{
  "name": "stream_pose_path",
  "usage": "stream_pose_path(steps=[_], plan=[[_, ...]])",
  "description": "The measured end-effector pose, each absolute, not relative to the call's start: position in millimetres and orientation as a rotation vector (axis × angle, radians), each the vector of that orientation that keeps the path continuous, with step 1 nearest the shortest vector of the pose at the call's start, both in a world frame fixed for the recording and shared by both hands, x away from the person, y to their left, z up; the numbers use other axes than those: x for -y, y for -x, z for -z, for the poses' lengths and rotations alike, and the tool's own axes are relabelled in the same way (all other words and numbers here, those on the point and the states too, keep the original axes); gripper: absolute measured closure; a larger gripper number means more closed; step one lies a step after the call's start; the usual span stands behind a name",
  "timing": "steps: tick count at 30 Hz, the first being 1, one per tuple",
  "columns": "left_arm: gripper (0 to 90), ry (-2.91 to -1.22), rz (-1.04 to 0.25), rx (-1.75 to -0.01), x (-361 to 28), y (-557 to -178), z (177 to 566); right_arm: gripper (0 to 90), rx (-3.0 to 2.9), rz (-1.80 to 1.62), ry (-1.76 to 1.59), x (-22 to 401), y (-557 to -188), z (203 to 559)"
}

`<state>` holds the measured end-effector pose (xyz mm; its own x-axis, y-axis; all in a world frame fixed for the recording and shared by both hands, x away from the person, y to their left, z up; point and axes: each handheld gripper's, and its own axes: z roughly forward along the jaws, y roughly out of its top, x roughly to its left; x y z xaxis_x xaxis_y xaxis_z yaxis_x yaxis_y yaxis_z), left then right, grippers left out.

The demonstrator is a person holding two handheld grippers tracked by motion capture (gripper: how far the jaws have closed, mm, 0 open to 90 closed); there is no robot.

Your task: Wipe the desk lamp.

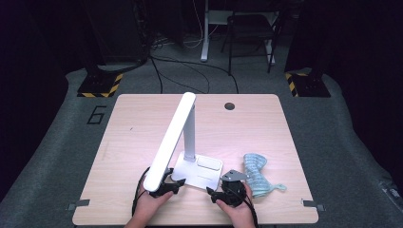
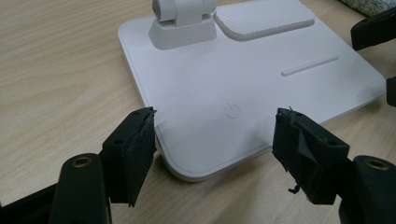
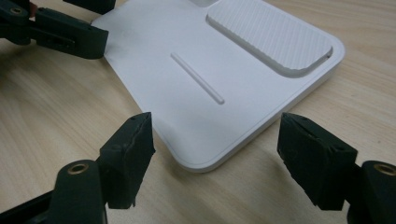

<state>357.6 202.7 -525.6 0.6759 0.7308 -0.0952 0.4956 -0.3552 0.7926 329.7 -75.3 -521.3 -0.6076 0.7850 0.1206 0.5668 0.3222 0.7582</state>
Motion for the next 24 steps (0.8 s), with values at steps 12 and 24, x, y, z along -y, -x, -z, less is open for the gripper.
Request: stream_pose_path(steps=[12, 24], plan=[[27.5, -2.032, -0.356, -0.955, -202.9, -354.2, 525.3, 22.3, -2.327, -1.128, -1.148, 64.7, -334.9, 522.2], [27.7, -2.027, -0.381, -0.992, -213.1, -353.6, 523.1, 21.2, -2.338, -1.135, -1.144, 52.7, -347.8, 522.0]])
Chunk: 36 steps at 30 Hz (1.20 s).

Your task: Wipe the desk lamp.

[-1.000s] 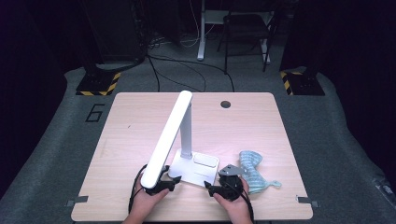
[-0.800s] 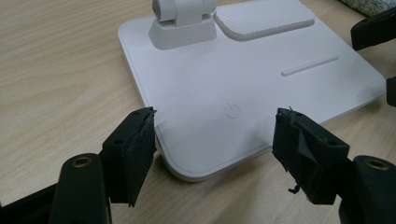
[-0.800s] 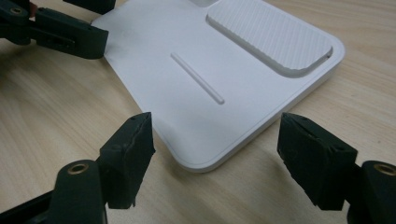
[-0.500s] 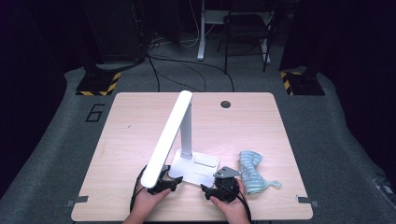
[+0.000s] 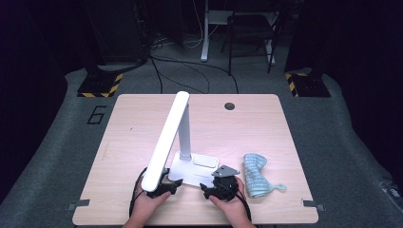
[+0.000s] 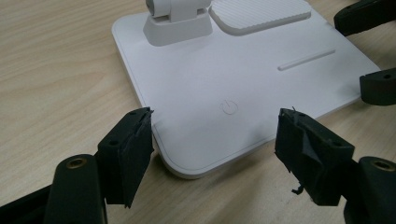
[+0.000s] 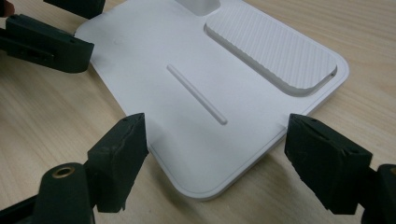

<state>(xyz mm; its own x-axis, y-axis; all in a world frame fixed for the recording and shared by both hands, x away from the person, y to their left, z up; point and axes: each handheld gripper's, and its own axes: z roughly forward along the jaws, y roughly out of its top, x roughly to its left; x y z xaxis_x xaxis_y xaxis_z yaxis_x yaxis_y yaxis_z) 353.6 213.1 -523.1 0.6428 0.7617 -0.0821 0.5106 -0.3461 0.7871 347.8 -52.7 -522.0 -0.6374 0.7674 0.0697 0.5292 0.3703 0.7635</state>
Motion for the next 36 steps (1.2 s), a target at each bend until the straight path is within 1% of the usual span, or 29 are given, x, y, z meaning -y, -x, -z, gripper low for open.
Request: stream_pose_path(steps=[9, 11, 12, 16, 17, 18, 29, 30, 36], plan=[[28.2, -2.026, -0.372, -1.009, -220.2, -347.9, 521.3, 20.2, -2.348, -1.124, -1.112, 42.7, -358.7, 519.9], [28.1, -2.023, -0.381, -1.008, -218.5, -346.4, 521.7, 21.7, -2.355, -1.113, -1.099, 43.5, -358.0, 519.9], [28.2, -2.015, -0.359, -1.022, -217.4, -345.1, 521.7, 22.7, -2.364, -1.1, -1.102, 44.1, -356.1, 519.9], [29.4, -2.042, -0.373, -0.986, -213.6, -343.8, 522.0, 25.6, -2.355, -1.077, -1.118, 49.3, -354.8, 521.6], [29.8, -2.041, -0.394, -0.983, -212.2, -344.4, 522.8, 26.6, -2.353, -1.083, -1.126, 51.2, -355.2, 521.8], [29.8, -2.042, -0.381, -0.988, -211.8, -344.2, 522.7, 27.6, -2.348, -1.093, -1.13, 53.0, -355.5, 522.0], [31.1, -2.035, -0.384, -0.979, -211.6, -345.6, 522.4, 29.2, -2.358, -1.107, -1.16, 58.3, -354.8, 523.6], [31.2, -2.046, -0.366, -0.971, -212.5, -345.5, 520.9, 29.5, -2.354, -1.111, -1.161, 58.6, -354.3, 522.9], [31.2, -2.029, -0.37, -0.966, -215.5, -343.6, 512.0, 29.9, -2.335, -1.17, -1.154, 62.0, -348.0, 510.0]])
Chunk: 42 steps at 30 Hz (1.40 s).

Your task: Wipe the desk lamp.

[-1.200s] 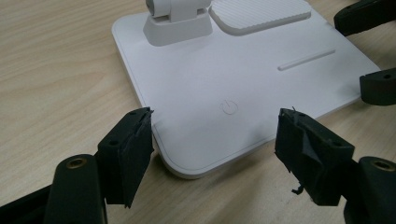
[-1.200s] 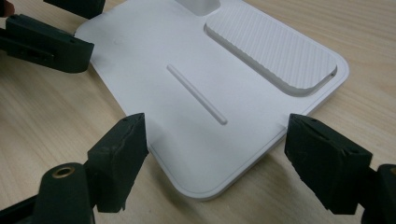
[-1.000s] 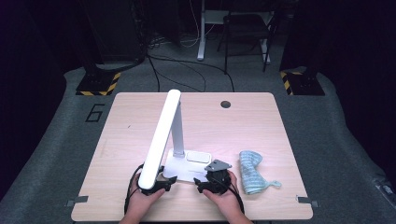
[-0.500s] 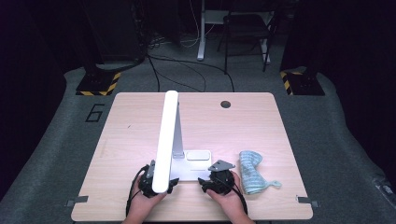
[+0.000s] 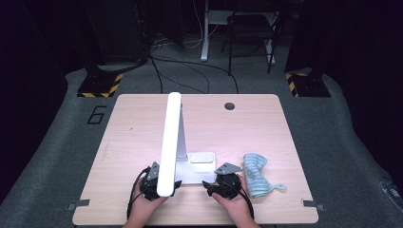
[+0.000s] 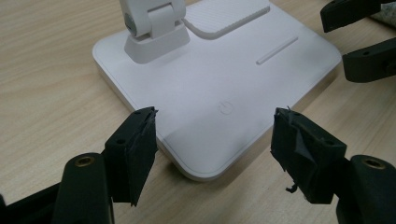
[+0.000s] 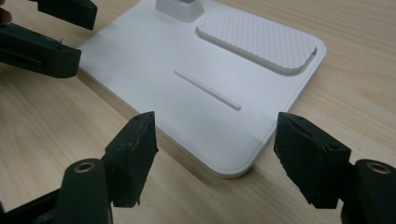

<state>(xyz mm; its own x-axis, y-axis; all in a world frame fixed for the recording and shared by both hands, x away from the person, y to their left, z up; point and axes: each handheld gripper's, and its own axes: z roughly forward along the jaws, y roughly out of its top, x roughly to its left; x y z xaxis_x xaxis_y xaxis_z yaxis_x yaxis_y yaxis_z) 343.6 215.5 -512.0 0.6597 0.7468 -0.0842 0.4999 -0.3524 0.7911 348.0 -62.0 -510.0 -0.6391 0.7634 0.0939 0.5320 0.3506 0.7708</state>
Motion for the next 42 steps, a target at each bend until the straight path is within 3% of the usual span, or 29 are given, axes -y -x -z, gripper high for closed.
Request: stream_pose_path(steps=[18, 30, 42], plan=[[32.8, -1.946, -0.431, -0.992, -248.6, -331.1, 485.6, 33.1, -2.273, -1.242, -1.135, 96.8, -336.0, 487.1], [33.1, -1.906, -0.446, -1.042, -271.4, -326.7, 484.7, 33.3, -2.194, -1.244, -1.22, 132.6, -333.4, 486.5], [33.0, -1.886, -0.425, -1.044, -277.4, -323.4, 492.7, 33.6, -2.154, -1.244, -1.235, 139.1, -329.0, 492.0]])
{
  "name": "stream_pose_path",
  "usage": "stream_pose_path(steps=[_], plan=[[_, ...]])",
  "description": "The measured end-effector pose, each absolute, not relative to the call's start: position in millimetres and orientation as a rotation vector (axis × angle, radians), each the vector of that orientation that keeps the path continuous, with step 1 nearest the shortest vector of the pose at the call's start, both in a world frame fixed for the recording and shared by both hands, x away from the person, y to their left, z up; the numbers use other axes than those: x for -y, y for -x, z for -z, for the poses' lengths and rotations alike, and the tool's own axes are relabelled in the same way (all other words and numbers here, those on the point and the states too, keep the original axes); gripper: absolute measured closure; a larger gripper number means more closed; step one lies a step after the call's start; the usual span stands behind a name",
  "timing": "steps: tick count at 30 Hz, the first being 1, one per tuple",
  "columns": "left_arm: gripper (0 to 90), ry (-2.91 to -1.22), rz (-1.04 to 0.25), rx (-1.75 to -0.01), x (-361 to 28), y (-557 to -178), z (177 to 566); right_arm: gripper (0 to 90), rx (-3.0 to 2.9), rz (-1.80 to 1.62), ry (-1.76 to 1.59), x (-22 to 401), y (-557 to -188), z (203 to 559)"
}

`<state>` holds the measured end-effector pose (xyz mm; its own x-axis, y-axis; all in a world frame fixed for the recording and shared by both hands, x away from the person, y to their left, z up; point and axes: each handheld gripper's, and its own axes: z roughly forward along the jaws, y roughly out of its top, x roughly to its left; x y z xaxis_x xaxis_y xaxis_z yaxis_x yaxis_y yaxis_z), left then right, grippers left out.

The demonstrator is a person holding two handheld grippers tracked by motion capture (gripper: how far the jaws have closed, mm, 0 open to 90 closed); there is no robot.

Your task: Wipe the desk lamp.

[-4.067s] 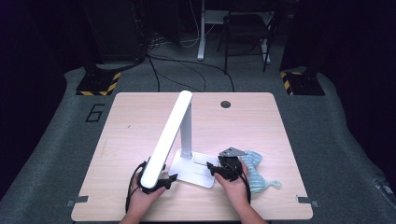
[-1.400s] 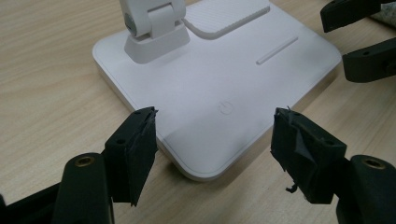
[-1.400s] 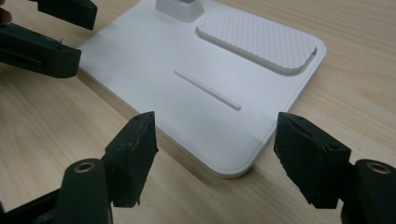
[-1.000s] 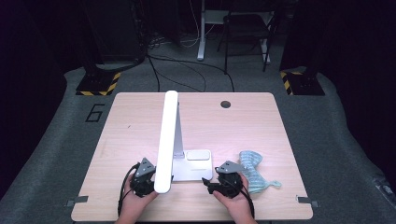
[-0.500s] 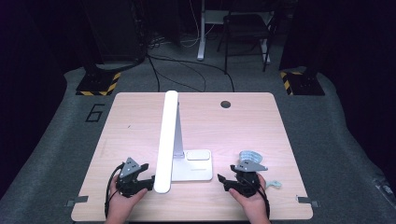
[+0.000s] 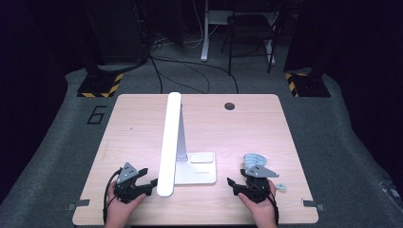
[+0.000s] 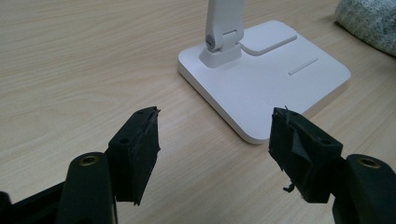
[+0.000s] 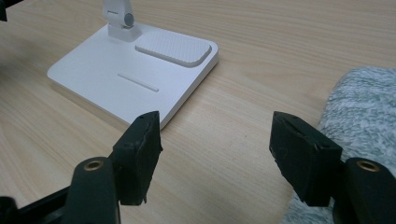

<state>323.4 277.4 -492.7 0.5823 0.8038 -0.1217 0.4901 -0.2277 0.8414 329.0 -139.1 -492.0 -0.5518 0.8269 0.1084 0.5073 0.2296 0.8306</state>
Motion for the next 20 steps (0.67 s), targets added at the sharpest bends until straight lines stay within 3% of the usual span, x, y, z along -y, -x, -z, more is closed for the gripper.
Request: stream_pose_path(steps=[20], plan=[[31.7, -1.858, -0.376, -1.078, -282.4, -323.8, 500.9, 34.4, -2.14, -1.227, -1.258, 145.5, -321.8, 500.7]])
